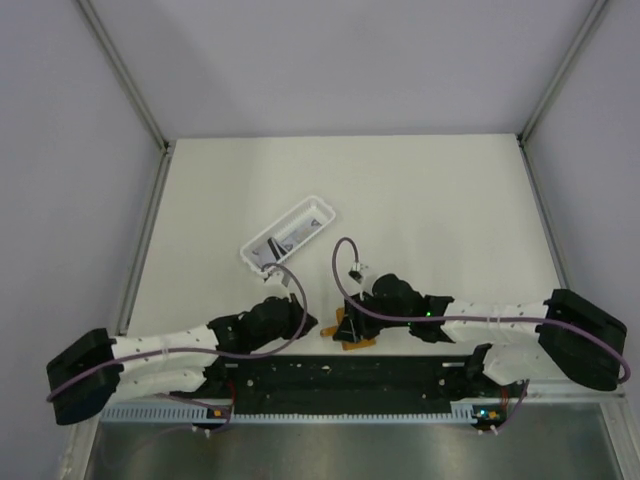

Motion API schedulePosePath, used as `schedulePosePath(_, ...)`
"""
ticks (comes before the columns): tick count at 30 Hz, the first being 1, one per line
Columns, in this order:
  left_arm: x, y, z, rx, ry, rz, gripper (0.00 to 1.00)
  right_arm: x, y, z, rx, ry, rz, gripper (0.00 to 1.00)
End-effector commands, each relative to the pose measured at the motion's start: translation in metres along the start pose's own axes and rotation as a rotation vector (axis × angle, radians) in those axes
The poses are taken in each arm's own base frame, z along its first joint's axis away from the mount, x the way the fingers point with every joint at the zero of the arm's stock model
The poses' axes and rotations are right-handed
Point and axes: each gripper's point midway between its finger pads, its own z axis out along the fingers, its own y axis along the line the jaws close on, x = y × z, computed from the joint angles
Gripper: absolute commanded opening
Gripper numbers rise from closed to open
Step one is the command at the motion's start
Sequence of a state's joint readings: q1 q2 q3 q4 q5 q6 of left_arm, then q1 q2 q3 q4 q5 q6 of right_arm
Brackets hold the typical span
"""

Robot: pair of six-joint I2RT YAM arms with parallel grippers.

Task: Put the credit cards into the card holder
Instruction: Close the card holder at the center of the board.

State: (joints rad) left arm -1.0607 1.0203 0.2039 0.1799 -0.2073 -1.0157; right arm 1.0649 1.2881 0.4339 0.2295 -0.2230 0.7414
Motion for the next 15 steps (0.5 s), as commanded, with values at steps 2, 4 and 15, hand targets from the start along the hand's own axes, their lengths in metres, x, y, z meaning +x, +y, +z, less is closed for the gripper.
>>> schedulePosePath(2, -0.026, 0.012, -0.025, -0.078, -0.096, 0.011, 0.0, -0.028, 0.048, -0.029, -0.115, -0.045, -0.112, 0.48)
schedulePosePath(4, -0.04, 0.005, -0.033, -0.066, -0.143, 0.015, 0.0, -0.032, 0.057, -0.043, -0.143, -0.065, -0.131, 0.5)
schedulePosePath(15, -0.095, -0.054, -0.066, 0.04, -0.264, 0.104, 0.0, -0.039, -0.01, -0.059, 0.152, -0.211, -0.063, 0.07)
